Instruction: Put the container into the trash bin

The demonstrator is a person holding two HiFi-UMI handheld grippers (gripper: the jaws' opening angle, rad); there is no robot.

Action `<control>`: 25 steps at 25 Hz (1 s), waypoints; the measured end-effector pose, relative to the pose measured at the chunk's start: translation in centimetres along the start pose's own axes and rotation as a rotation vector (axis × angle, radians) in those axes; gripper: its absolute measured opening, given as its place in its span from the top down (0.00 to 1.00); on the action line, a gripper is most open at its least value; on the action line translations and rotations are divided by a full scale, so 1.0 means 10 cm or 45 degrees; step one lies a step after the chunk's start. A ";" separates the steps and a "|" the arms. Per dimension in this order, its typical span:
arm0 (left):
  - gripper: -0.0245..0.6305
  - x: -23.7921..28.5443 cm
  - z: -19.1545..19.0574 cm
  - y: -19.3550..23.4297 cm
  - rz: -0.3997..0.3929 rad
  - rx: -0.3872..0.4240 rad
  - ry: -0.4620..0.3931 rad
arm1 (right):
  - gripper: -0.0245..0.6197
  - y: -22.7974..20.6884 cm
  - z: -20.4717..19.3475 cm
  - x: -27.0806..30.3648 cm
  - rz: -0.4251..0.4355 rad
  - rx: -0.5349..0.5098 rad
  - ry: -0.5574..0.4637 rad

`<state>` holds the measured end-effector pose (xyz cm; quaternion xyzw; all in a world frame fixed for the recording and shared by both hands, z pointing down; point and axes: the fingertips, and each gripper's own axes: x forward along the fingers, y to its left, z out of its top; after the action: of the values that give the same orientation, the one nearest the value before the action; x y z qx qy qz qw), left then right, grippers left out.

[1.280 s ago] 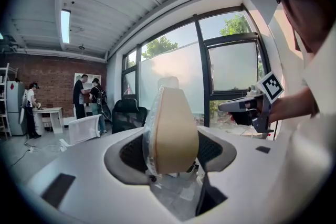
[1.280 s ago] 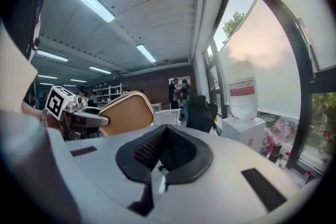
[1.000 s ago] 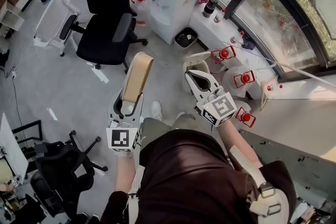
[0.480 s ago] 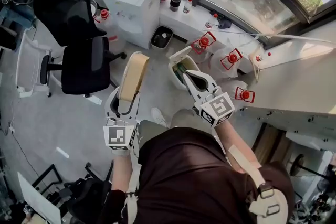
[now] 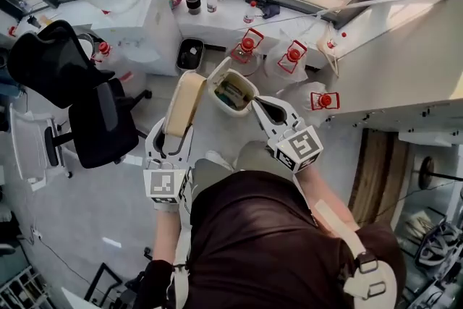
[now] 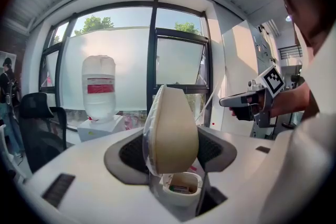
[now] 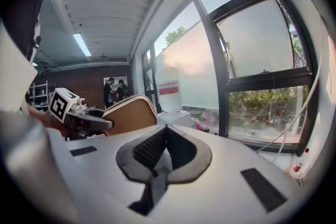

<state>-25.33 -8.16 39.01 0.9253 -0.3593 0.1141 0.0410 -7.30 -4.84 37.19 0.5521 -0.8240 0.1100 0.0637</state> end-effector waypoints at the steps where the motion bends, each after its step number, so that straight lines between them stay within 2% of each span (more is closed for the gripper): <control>1: 0.58 0.09 0.01 -0.05 -0.023 0.006 0.007 | 0.94 -0.08 -0.02 -0.05 -0.022 0.007 0.001; 13: 0.58 1.09 -0.16 -0.85 -0.267 0.046 0.161 | 0.94 -1.02 -0.33 -0.73 -0.255 0.115 0.030; 25: 0.58 1.80 -0.63 -1.35 -0.332 0.043 0.412 | 0.94 -1.70 -0.77 -1.18 -0.341 0.244 0.074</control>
<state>-4.53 -9.00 49.52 0.9341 -0.2234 0.2609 0.0971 12.73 1.43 43.86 0.6572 -0.7265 0.1945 0.0489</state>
